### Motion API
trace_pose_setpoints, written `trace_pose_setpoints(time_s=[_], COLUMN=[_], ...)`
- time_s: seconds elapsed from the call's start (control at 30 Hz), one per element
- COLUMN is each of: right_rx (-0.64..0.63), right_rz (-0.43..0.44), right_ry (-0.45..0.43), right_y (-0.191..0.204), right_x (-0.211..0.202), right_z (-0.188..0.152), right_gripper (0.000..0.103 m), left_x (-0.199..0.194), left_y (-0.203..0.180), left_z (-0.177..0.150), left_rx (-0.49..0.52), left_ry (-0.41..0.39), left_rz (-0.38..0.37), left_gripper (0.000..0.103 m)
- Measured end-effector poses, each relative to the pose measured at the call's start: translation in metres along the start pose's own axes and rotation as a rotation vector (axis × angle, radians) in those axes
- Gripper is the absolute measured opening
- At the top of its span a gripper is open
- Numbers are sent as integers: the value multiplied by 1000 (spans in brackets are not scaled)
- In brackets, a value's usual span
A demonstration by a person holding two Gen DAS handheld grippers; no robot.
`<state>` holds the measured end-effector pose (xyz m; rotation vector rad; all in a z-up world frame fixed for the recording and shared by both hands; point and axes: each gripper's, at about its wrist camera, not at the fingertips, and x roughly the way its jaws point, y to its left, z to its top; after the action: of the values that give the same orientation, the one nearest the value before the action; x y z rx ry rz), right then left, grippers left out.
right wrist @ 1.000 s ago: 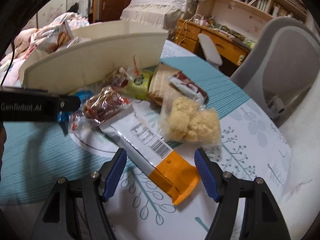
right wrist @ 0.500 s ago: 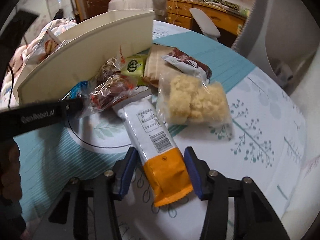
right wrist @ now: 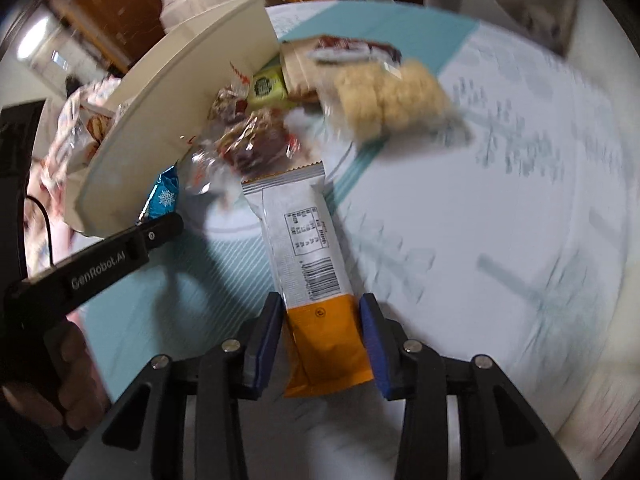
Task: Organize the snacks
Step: 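Grasp the orange-ended snack bar with the right tool and lift it, then grasp the blue wrapper snack with the left tool while the right tool carries the bar toward the tray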
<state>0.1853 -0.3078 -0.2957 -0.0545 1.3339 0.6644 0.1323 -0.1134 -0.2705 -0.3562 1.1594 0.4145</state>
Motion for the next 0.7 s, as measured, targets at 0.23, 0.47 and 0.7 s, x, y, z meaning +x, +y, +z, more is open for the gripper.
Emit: trace_pose_setpoints(time_s=[0.23,0.47,0.7], right_rx=[215,379,361], right_rz=[140,214,158], right_ry=[-23,-83,-168], right_y=[-4,-2,16], right_x=[-11,-27,-61], right_z=[-23,-23,-23], right_gripper=[39,39,39], left_x=[-50,-94,-118], left_y=[-11,-16,0], left_z=[2,24,36], left_rx=[156,220,224], left_ry=[2,-92,-62], left_rz=[-70,-111,-238], left_gripper=[32,32,32])
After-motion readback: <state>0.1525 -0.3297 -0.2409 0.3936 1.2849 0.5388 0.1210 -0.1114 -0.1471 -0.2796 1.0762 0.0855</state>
